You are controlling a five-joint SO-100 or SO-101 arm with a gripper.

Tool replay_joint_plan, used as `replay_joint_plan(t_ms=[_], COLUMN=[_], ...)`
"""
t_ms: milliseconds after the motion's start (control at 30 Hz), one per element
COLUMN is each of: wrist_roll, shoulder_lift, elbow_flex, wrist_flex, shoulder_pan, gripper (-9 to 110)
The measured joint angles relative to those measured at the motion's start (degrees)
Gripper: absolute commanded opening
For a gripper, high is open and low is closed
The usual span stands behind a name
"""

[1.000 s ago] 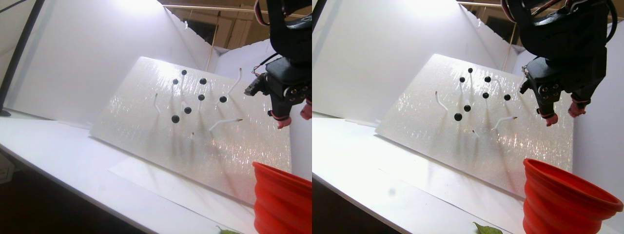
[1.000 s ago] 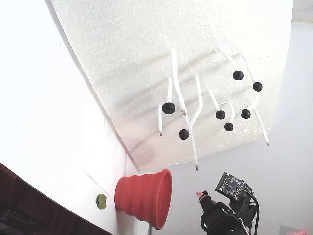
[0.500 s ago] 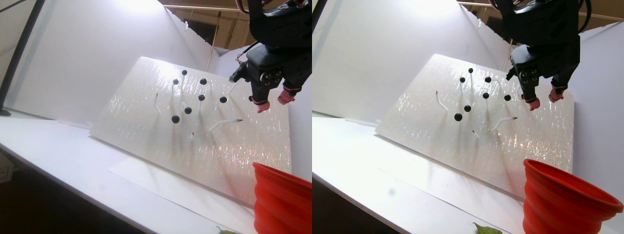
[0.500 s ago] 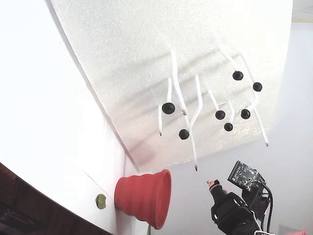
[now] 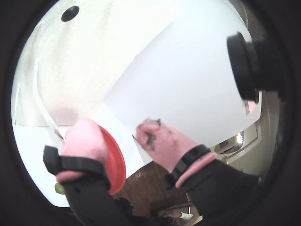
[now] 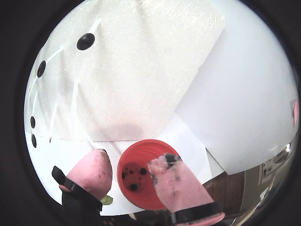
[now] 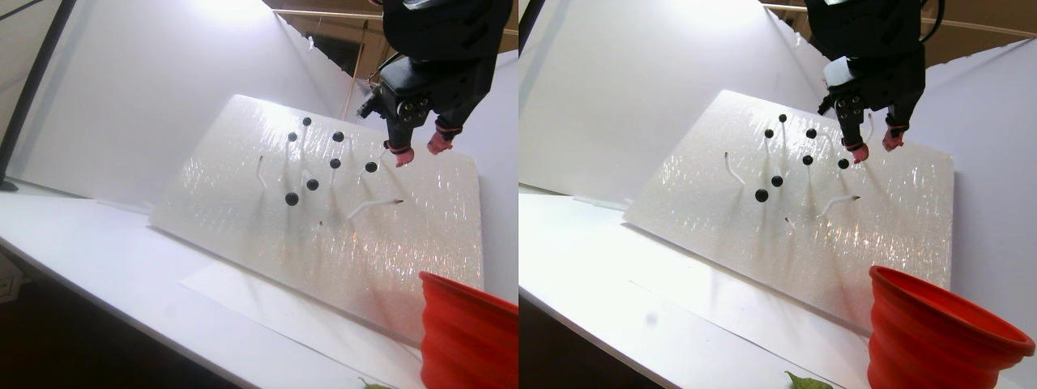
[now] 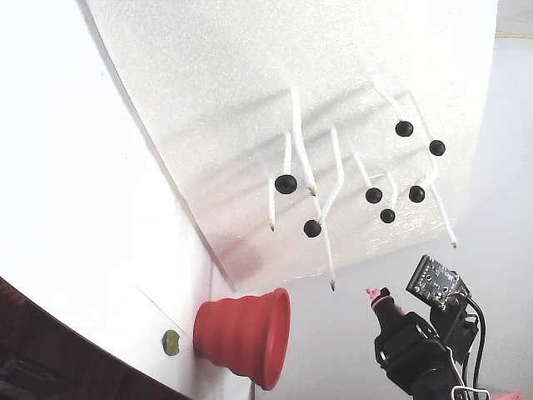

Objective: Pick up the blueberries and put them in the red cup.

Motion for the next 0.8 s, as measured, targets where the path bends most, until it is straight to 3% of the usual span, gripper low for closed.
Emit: replay_joint_plan(t_ms=[800], wrist_roll=[2.3], shoulder_lift=[3.3], elbow_flex=[0.6], wrist_flex=[1.1], shoulder_pan=[-4.8], gripper=[15])
